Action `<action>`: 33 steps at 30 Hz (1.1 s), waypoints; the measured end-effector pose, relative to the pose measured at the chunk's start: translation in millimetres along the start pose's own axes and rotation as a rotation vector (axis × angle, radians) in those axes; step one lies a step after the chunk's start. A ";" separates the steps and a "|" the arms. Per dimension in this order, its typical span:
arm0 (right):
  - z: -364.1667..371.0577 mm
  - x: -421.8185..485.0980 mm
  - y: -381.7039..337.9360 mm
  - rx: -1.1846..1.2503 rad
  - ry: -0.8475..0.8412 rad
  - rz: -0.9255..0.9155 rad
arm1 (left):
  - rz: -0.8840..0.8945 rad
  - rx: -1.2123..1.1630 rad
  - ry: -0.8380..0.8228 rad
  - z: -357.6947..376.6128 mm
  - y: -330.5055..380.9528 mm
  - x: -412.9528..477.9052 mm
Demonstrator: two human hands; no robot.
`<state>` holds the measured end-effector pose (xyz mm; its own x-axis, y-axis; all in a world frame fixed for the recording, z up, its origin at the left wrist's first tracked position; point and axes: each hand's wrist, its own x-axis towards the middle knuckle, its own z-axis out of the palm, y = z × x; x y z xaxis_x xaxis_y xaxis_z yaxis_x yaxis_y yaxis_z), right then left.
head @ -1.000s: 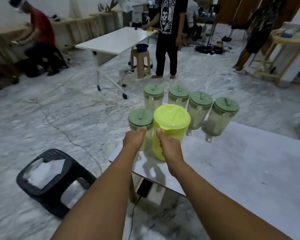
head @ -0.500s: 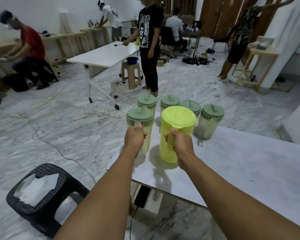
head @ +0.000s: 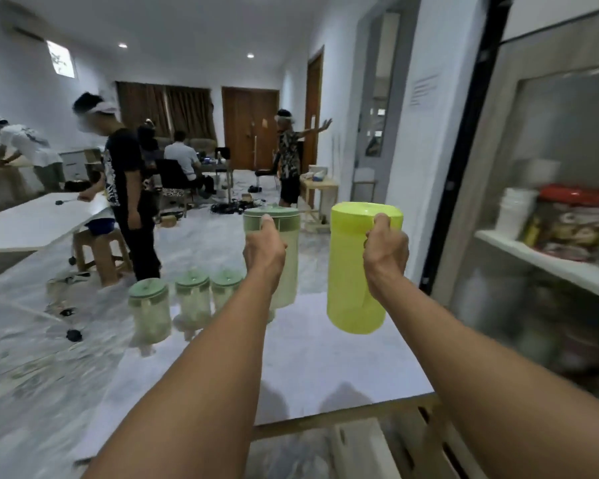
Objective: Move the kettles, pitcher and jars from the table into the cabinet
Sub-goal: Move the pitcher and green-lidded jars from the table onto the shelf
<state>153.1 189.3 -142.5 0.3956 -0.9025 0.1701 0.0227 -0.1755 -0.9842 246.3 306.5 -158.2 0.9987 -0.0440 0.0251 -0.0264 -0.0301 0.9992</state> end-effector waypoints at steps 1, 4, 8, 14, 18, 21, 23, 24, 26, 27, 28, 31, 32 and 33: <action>-23.2 6.3 -8.6 -0.027 0.072 -0.019 | -0.001 -0.013 -0.036 18.6 10.0 -11.6; -94.4 26.3 -30.8 -0.077 0.310 -0.077 | 0.026 -0.040 -0.120 77.8 36.8 -43.9; -198.2 37.9 -58.0 -0.137 0.609 -0.103 | 0.108 -0.110 -0.261 159.8 70.5 -105.0; -341.9 30.9 -92.7 -0.189 1.017 -0.112 | 0.209 -0.163 -0.543 252.7 109.6 -234.1; -419.7 20.9 -102.1 -0.246 1.183 -0.134 | 0.263 -0.209 -0.714 299.6 121.4 -315.7; -466.1 18.7 -101.7 -0.263 1.252 -0.137 | 0.279 -0.239 -0.820 326.8 127.5 -365.4; -489.8 22.9 -97.6 -0.268 1.283 -0.134 | 0.280 -0.238 -0.882 346.8 130.1 -389.7; -500.3 27.4 -94.0 -0.263 1.291 -0.134 | 0.270 -0.237 -0.907 357.4 130.2 -399.3; -519.2 40.9 -85.8 -0.253 1.298 -0.133 | 0.250 -0.235 -0.930 380.8 129.5 -413.1; -525.0 47.6 -81.3 -0.245 1.294 -0.130 | 0.247 -0.231 -0.933 390.3 127.6 -415.7; -534.2 58.7 -76.4 -0.236 1.287 -0.125 | 0.242 -0.228 -0.936 404.2 125.6 -419.6; -560.0 98.5 -61.6 -0.252 1.252 -0.111 | 0.238 -0.198 -0.923 450.4 117.2 -423.6; -568.6 113.1 -56.2 -0.265 1.237 -0.109 | 0.234 -0.183 -0.920 468.0 113.1 -423.4; -577.6 128.0 -51.1 -0.271 1.222 -0.111 | 0.229 -0.168 -0.910 485.9 109.2 -422.7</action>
<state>-327.8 -144.4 -42.2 -0.7075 -0.6262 0.3276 -0.2447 -0.2179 -0.9448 -199.7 -163.4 -74.8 0.5519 -0.7932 0.2575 -0.1395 0.2166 0.9662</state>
